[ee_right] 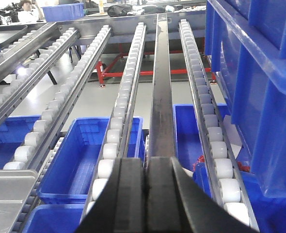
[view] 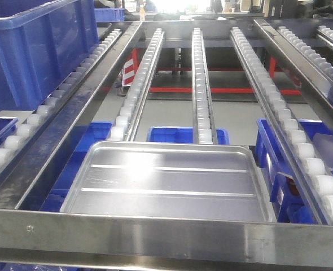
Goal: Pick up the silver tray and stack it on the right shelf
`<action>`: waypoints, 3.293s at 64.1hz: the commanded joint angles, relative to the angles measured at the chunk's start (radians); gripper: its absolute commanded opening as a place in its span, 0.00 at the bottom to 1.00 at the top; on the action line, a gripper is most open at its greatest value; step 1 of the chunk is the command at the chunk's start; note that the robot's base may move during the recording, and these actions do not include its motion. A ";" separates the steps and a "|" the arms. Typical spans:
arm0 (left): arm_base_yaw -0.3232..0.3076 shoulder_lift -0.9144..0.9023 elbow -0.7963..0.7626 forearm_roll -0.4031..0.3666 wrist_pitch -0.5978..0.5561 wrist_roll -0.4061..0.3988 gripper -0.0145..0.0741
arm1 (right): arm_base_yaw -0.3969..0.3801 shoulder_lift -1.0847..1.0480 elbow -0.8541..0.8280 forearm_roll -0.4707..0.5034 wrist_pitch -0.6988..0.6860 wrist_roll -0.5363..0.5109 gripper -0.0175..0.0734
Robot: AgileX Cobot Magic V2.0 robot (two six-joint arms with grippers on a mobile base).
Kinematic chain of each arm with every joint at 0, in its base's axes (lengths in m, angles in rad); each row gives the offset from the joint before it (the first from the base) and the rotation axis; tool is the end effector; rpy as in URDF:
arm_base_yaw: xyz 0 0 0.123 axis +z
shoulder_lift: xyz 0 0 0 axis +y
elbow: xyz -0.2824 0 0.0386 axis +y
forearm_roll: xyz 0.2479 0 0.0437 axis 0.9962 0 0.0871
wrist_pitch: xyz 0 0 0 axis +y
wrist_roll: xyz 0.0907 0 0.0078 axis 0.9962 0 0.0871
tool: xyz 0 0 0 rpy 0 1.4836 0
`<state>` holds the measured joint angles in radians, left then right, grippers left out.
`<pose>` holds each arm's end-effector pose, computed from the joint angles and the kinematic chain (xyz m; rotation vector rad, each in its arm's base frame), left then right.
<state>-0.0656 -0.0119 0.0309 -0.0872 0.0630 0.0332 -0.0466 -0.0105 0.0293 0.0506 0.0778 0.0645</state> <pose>0.0567 -0.0042 0.1976 0.0135 1.5661 -0.0983 0.0569 -0.0023 0.1967 0.1244 1.5755 0.0566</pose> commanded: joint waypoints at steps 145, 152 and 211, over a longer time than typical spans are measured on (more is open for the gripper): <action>-0.489 0.998 -0.863 -0.151 0.375 0.024 0.52 | 0.549 0.855 -0.649 0.029 0.058 -0.003 0.65; -0.485 1.060 -0.863 -0.205 0.391 0.024 0.52 | 0.549 0.924 -0.686 0.107 0.086 0.010 0.65; -0.556 1.641 -1.225 0.180 0.718 -0.397 0.52 | 0.546 1.505 -1.010 -0.172 0.560 0.481 0.65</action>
<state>-0.6015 1.6480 -1.1602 0.0185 0.8118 -0.2806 0.5003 1.5096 -0.9484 -0.0995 0.6767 0.5380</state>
